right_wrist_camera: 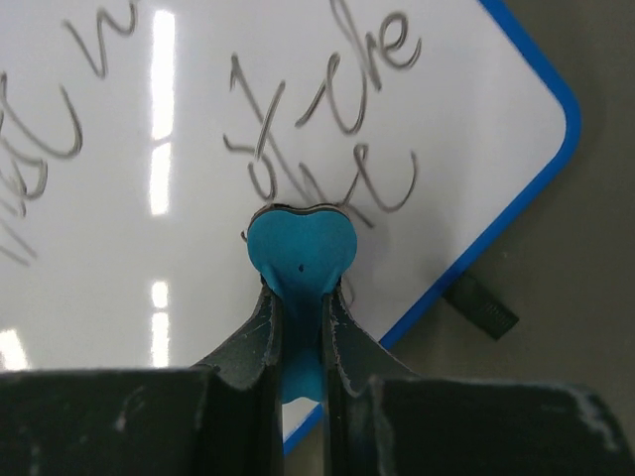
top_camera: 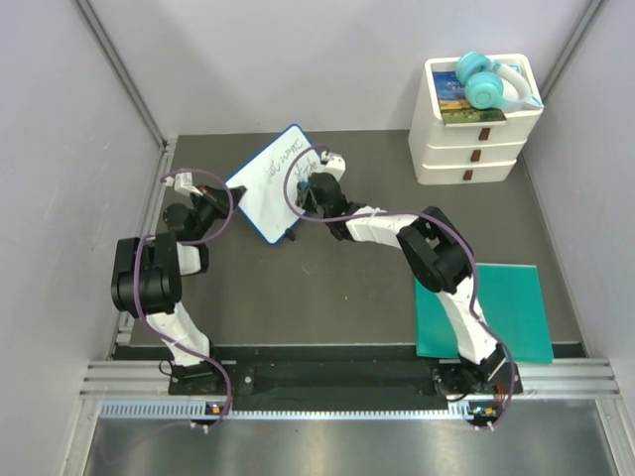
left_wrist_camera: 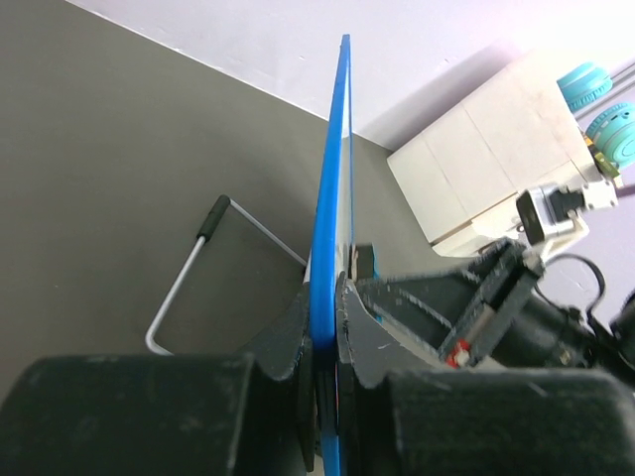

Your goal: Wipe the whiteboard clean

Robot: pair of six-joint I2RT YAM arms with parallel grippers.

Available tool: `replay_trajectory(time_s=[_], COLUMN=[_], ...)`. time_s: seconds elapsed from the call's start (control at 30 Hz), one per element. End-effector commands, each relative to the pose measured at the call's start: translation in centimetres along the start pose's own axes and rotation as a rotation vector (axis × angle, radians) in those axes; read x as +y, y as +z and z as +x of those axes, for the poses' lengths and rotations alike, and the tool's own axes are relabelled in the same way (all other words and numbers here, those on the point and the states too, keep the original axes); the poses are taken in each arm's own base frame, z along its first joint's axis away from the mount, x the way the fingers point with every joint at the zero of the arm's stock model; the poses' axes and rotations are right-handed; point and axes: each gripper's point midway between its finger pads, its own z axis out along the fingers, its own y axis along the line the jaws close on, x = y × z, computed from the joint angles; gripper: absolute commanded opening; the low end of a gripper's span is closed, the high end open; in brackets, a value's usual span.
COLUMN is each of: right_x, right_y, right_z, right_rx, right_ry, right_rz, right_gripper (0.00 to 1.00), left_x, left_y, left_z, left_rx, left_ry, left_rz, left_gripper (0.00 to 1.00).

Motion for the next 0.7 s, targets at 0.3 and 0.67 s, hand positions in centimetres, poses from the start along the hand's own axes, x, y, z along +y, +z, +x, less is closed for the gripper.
replay_trajectory(time_s=[0.3,0.67], right_x=[8.4,11.0], right_y=[-6.4,-6.3], right_z=[9.2,9.3], right_rx=[0.164,0.211], right_ry=[-0.109,-0.15], right_rz=[-0.244,-0.325], right_gripper=[0.0,0.0], left_x=[2.1,2.1], left_y=[-0.9,-0.8], left_z=[3.0,2.9], left_rx=[0.088,0.082], left_ry=[0.051,0.048], left_rz=[-0.043,-0.041], left_gripper=[0.0,0.0])
